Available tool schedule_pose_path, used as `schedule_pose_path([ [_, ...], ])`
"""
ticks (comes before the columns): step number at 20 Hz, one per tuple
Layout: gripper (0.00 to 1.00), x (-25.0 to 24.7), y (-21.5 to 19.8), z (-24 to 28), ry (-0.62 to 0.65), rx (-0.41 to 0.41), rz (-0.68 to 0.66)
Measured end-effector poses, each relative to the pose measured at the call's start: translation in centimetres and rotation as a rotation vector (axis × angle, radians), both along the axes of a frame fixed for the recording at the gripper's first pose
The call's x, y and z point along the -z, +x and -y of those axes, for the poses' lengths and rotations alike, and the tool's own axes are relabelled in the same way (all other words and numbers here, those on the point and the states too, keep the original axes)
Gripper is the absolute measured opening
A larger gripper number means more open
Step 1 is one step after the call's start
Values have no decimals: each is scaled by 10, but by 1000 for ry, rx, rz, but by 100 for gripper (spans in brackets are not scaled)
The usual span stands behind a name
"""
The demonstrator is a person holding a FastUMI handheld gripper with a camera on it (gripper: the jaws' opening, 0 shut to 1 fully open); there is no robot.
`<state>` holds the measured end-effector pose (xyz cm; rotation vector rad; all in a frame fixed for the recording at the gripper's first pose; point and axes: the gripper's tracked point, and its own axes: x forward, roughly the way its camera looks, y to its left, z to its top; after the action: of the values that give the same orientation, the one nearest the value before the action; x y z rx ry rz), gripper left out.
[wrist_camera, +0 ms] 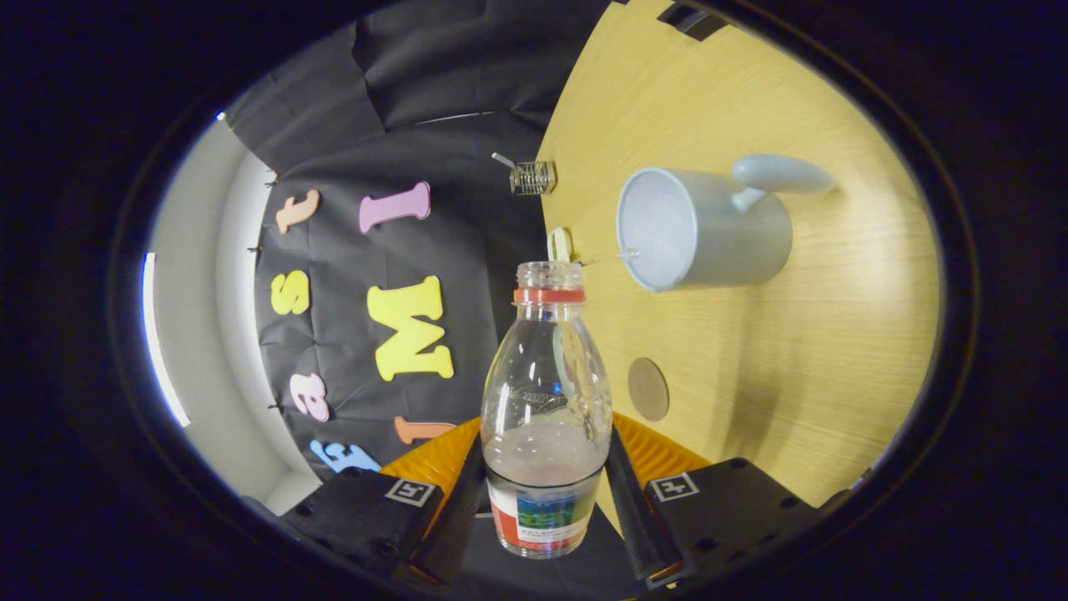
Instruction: Take the bottle from table, then pour the juice into the cup, finally place the bottle on the coaster
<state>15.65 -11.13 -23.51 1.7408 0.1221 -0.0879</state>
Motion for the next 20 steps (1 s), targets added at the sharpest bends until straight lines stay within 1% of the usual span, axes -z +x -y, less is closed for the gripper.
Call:
schedule_pose_path([
  [3, 78, 2, 2, -2, 7, -7, -7],
  [11, 78, 2, 0, 6, 79, 13, 8],
  [17, 78, -1, 3, 7, 113, 9, 9],
  [20, 78, -5, 2, 6, 157, 12, 21],
])
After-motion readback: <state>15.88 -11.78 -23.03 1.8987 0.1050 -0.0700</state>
